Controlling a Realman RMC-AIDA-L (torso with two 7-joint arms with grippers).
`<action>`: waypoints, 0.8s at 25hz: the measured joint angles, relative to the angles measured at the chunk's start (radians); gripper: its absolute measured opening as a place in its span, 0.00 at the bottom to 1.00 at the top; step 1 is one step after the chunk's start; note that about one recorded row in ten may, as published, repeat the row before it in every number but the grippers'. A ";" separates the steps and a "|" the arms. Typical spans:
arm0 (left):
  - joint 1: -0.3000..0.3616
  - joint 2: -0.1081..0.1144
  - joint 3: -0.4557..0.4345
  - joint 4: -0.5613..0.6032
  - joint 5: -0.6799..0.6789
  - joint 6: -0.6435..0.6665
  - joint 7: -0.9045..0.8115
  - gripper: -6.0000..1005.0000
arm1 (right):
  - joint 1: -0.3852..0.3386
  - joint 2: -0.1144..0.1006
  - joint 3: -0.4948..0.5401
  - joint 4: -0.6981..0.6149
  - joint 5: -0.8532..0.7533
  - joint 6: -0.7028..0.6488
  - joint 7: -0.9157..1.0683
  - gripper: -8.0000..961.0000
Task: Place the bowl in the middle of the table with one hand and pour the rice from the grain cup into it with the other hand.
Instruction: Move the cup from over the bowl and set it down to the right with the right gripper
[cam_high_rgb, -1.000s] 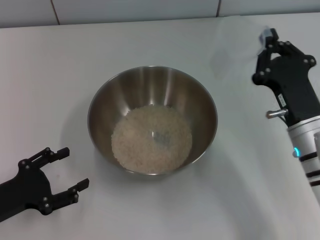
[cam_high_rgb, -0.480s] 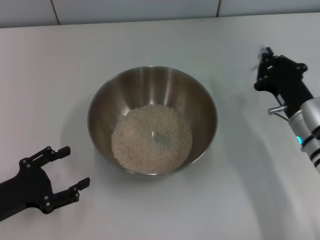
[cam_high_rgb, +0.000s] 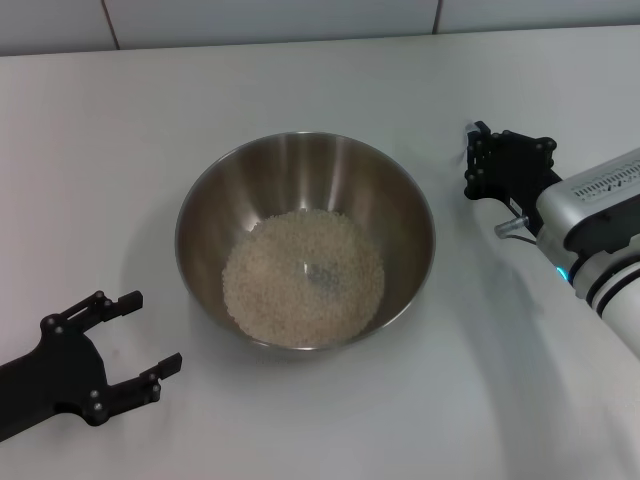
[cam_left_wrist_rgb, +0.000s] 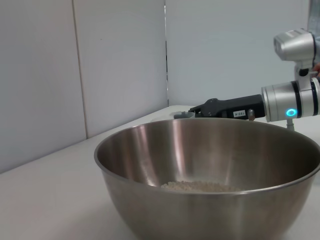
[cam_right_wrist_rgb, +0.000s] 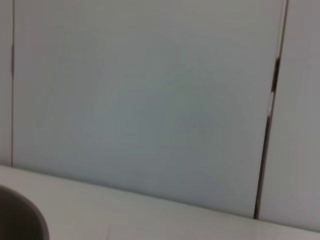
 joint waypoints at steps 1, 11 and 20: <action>-0.002 0.000 0.000 0.000 0.000 -0.001 0.000 0.83 | 0.004 0.000 0.000 -0.002 -0.005 0.007 0.000 0.09; -0.004 0.000 0.000 0.000 0.000 -0.001 0.000 0.83 | -0.027 0.000 0.001 0.022 -0.050 -0.007 -0.001 0.10; -0.004 0.002 0.000 -0.004 0.002 -0.003 0.000 0.83 | -0.075 -0.004 -0.003 0.034 -0.050 -0.063 -0.001 0.27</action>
